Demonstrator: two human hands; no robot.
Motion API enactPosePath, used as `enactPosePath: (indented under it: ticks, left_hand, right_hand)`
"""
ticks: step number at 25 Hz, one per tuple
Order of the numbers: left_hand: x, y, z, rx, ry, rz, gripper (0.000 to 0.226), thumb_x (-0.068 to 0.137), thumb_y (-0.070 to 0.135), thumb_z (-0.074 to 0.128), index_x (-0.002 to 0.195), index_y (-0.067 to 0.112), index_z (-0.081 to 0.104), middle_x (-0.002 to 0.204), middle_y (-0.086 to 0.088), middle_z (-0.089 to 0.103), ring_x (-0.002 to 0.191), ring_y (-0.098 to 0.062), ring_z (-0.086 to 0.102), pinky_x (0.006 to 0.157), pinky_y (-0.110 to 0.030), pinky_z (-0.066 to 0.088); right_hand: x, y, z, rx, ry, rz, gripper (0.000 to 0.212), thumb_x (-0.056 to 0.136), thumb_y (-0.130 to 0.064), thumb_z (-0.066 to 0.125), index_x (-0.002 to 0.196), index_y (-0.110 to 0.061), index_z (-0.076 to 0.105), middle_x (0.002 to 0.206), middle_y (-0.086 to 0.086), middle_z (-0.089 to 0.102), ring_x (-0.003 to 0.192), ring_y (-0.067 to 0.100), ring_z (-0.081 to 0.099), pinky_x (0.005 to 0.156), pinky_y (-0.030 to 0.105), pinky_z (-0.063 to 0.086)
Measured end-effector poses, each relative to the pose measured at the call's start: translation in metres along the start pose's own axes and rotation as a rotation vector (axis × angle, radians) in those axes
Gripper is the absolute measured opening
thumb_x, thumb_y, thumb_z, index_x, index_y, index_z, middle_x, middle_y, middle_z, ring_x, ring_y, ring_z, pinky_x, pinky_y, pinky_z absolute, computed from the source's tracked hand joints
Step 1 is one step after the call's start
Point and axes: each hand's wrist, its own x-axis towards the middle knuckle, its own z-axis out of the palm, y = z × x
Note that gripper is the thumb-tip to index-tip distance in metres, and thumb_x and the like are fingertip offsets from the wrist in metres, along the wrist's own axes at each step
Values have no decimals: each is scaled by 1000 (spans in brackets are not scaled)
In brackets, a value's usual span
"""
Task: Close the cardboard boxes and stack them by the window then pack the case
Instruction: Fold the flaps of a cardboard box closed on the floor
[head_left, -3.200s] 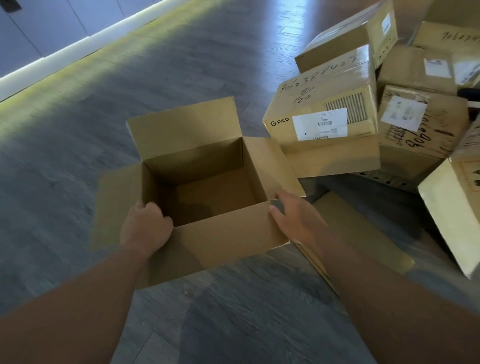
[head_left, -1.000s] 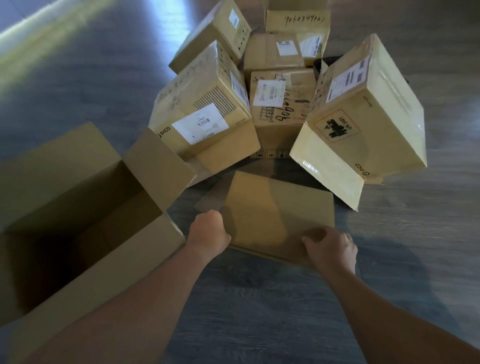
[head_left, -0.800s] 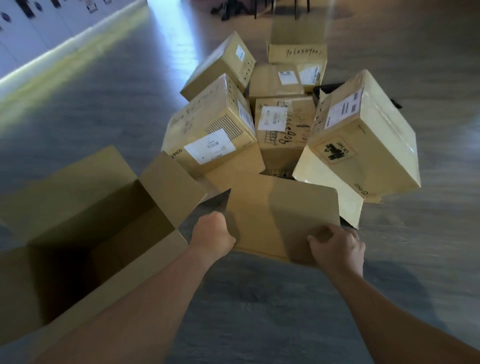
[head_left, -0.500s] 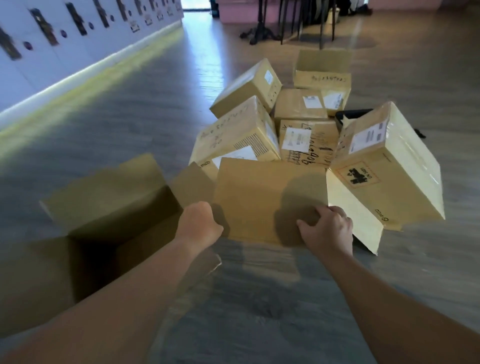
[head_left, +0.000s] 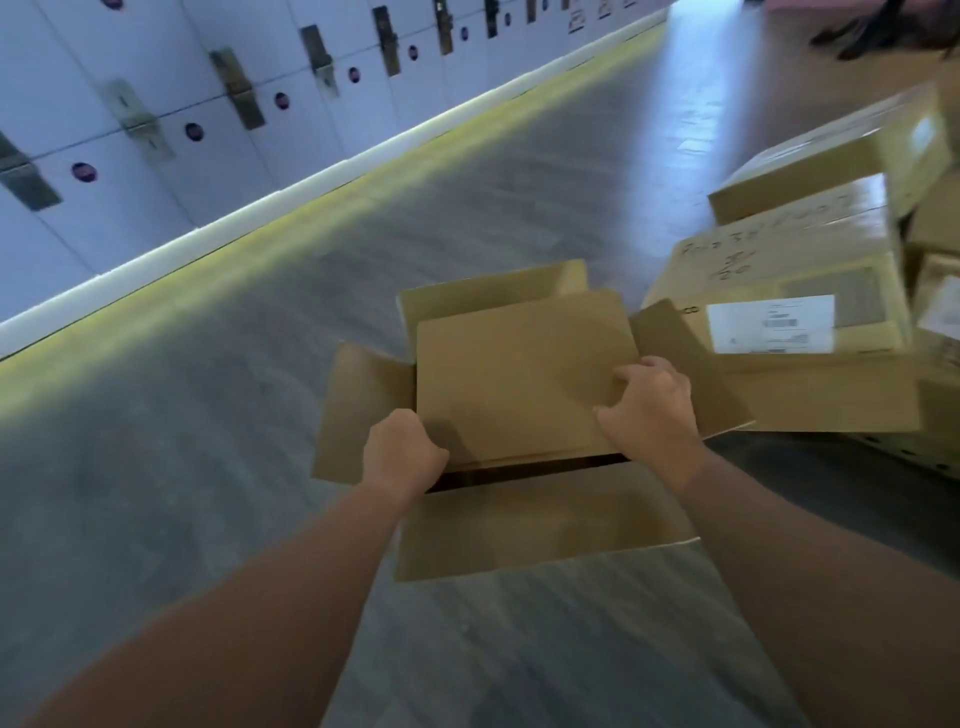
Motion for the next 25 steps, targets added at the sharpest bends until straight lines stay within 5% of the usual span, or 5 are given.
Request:
enactPosePath:
  ticks: [8,11,17,21,25]
  left_hand:
    - [-7,-31,16,256,-91,120,21,90,28,66,85,15,51,86,-2,56,85,-24,58,67,-33,47]
    - [-8,-26,17,322,-80,201,28,94,38,60,77,19,50,83,0,59,79,-20,60,69,-36,55]
    - [-4,-43,3,320,204,71,27,86,22,59,64,18,44,73,4,46,84,-21,50,77,-40,44]
    - [0,-53,1,316,216,-35,12,86,25,60,93,17,54,113,-4,58,119,-27,49,99,-49,41]
    - [5,-58,0,155,171,-140,38,88,15,59,123,0,53,156,-17,34,149,-34,22,118,-51,28]
  right_hand:
    - [3,6,40,-96,-233,-7,36,83,-23,71,115,-8,64,135,13,44,127,34,40,101,39,38]
    - [7,14,39,-219,-315,-95,8,89,-17,60,95,-13,59,141,18,40,135,35,36,111,40,31]
    - [7,39,23,-412,-165,-33,14,92,-28,67,98,-16,64,156,17,34,147,33,26,120,48,23]
    - [-2,57,6,-462,-60,145,31,88,-40,70,106,-15,64,144,17,41,138,37,32,113,56,30]
    - [-4,63,-4,-364,-11,329,38,92,-40,64,111,-8,59,130,23,45,121,43,44,101,56,39]
